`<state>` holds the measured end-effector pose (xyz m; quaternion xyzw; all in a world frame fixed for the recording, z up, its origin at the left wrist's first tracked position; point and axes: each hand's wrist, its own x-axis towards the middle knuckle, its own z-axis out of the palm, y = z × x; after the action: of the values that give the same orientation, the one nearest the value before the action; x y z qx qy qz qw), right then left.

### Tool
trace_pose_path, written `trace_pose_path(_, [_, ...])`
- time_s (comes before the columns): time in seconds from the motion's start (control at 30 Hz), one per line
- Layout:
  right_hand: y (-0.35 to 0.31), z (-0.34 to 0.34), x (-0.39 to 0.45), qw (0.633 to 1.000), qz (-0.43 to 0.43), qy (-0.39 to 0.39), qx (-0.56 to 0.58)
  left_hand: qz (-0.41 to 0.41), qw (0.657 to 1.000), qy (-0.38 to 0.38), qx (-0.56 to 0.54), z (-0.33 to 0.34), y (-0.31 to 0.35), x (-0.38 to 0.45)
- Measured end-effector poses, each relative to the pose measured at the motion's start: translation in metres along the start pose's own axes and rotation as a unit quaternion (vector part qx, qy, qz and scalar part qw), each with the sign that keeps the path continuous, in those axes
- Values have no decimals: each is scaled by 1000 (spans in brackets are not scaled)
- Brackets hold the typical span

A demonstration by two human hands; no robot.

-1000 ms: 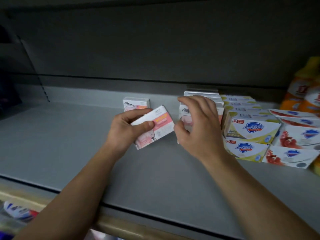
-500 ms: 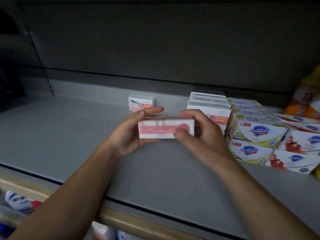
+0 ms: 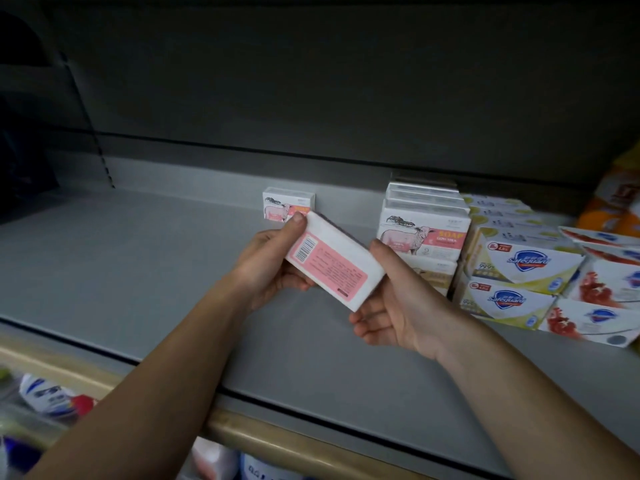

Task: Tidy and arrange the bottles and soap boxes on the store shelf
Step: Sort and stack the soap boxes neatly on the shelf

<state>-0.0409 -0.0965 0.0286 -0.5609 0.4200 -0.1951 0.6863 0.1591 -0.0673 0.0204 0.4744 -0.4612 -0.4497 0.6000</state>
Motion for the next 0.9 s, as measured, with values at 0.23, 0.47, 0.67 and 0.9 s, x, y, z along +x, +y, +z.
trace_pose_path(0.23, [9,14,3,971,-210,106,-44,-36,999,22,-27,-6,1,5])
trace_pose_path(0.47, [9,3,8,857,-397,221,-245,-56,988,-78,-124,-13,2,6])
trace_pose_path(0.67, [10,-1,9,858,-409,166,-262,-3,998,-57,-13,-8,-3,1])
trace_pose_path(0.9, [6,-8,9,833,-432,239,-249,44,988,-104,-106,-3,-1,1])
